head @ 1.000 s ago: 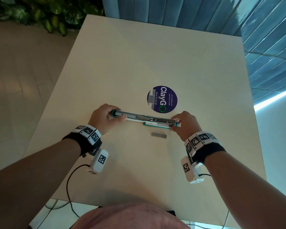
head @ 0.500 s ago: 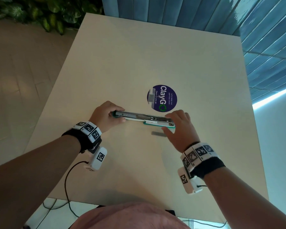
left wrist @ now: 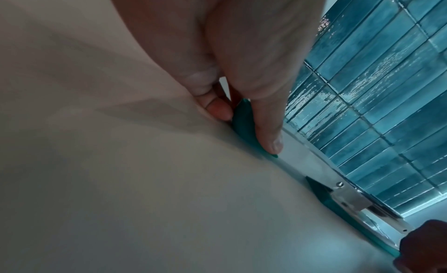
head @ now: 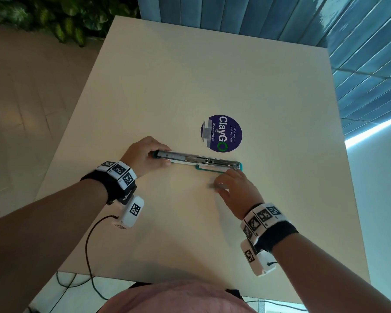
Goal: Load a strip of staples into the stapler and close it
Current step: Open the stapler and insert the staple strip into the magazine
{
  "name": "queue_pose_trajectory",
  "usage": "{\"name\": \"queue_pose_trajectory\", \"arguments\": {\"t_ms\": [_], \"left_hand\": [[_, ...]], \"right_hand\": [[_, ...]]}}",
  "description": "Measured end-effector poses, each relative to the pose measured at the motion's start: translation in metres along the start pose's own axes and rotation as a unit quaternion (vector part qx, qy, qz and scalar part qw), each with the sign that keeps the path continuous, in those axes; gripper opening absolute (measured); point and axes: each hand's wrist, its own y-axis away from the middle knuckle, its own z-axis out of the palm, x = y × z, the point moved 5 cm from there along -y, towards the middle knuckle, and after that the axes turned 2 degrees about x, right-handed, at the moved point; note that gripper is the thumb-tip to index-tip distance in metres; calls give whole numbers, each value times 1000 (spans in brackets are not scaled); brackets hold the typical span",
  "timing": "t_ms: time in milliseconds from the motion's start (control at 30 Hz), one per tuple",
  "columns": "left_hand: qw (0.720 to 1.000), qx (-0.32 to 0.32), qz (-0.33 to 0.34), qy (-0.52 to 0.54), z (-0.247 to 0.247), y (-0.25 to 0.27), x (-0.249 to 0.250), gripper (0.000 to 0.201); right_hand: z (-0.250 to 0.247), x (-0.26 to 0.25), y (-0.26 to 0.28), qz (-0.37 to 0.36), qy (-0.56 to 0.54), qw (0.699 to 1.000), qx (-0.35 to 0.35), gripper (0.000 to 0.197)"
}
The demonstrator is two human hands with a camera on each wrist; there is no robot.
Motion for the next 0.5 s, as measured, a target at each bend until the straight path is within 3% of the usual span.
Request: {"name": "queue_pose_trajectory", "arguments": {"t_ms": [200,500], "left_hand": [[1000,-6,-1,9,-1,-1,0,34],[1000,-3,1,12,-1,-1,-2,33]], "right_hand": [[-36,1,-15,-20,-23,994,106,6],[-37,10,-30,0,6,998,65,16]]}}
